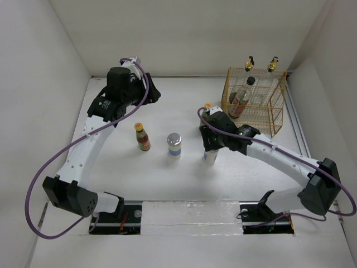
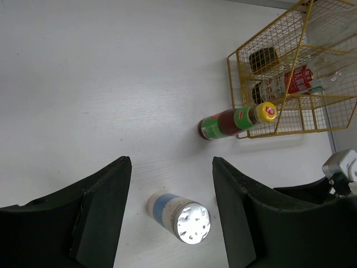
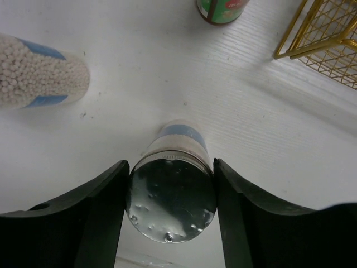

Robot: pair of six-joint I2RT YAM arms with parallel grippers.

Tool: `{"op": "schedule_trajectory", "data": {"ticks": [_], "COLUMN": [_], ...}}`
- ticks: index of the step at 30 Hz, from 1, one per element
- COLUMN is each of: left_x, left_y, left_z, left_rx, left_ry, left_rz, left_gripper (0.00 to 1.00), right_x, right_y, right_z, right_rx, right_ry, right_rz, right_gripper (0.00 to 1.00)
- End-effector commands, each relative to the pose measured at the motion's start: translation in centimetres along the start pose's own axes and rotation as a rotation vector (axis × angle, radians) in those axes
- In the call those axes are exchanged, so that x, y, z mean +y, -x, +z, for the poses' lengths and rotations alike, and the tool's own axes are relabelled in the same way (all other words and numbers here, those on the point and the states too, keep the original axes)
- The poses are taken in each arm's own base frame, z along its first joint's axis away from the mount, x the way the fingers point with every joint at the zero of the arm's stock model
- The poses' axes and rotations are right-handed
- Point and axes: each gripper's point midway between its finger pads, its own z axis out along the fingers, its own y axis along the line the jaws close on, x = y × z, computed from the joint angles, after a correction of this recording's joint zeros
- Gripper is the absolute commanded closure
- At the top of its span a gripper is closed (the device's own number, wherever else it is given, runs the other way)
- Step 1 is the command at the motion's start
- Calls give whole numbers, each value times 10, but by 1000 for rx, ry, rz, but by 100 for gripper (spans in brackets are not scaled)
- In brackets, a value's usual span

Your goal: Organize the condiment bottles

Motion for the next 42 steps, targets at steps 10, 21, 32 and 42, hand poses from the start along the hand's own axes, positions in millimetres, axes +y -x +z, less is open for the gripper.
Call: {"op": "schedule_trajectory", "data": {"ticks": [10,21,32,42], "left_x": [-16,-18,-25,-22], "left_y": [20,14,12,9], "left_z": [-14,-16,-19,-17], "left_rx": [-70,-50,-41,-37], "left_ry": [-59,-71,-112,-99], "left_rz": [10,0,-17,-19], "left_gripper": [44,44,44,44], "right_x": [-58,-205,-282,-295], "right_y": [93,151,233,236], "right_z": [-112,-167,-168,-131], "right_rx": [-365,-588,-759,-711], "right_ry": [-125,-369,-419,-406], "right_rz": [194,402,464,467], "right_gripper": [59,62,67,68]}}
